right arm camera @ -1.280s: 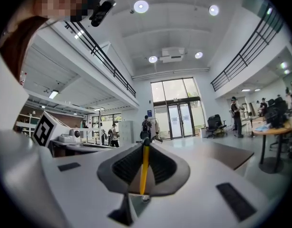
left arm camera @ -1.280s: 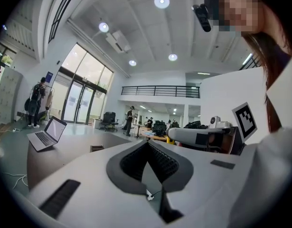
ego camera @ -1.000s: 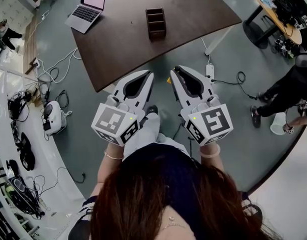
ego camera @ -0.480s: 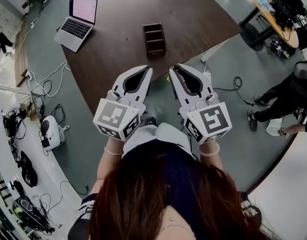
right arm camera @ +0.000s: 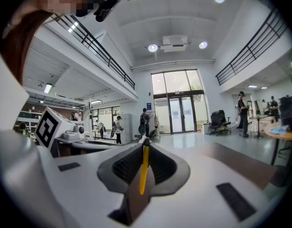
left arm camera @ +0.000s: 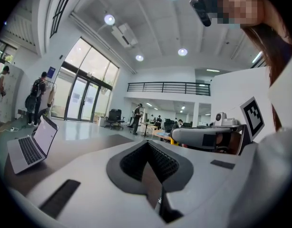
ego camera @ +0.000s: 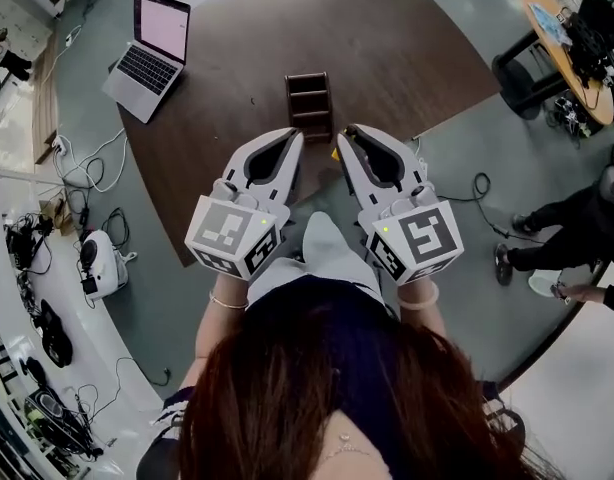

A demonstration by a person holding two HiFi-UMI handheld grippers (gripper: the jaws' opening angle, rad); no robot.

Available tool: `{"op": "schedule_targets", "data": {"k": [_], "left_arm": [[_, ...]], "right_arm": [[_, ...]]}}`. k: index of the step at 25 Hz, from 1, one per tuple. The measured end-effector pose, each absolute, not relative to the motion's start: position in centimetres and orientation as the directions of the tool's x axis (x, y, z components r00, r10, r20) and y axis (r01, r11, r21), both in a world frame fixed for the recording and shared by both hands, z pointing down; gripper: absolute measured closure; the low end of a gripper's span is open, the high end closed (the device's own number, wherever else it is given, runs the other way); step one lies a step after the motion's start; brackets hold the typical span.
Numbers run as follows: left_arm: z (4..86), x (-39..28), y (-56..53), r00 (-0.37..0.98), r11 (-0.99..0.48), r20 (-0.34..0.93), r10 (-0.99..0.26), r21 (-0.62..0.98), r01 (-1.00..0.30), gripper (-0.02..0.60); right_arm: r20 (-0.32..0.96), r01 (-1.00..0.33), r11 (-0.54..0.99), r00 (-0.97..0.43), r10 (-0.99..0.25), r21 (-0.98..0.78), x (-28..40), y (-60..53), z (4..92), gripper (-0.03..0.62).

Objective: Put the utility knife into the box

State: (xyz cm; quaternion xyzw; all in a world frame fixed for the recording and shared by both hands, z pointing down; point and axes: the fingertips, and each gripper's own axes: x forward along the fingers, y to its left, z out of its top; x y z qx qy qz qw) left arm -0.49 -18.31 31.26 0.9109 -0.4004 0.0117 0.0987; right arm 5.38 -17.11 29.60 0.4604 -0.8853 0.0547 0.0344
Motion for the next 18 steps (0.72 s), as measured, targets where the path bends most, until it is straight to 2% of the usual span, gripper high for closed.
{"op": "schedule_targets", "data": {"k": [9, 18], "left_arm": [[32.5, 0.2, -24.2, 0.612, -0.59, 0.111, -0.783, 0.183, -0.787, 0.588], [35.4, -0.2, -27.8, 0.613, -0.587, 0.151, -0.775, 0.186, -0.788, 0.588]], "right_arm": [[0.113, -0.765, 0.634, -0.644, -0.757, -0.112, 6.1, -24.4, 31.9, 0.542], [0.142, -0.758, 0.637, -0.652, -0.745, -0.137, 4.9, -27.7, 34.9, 0.542]]}}
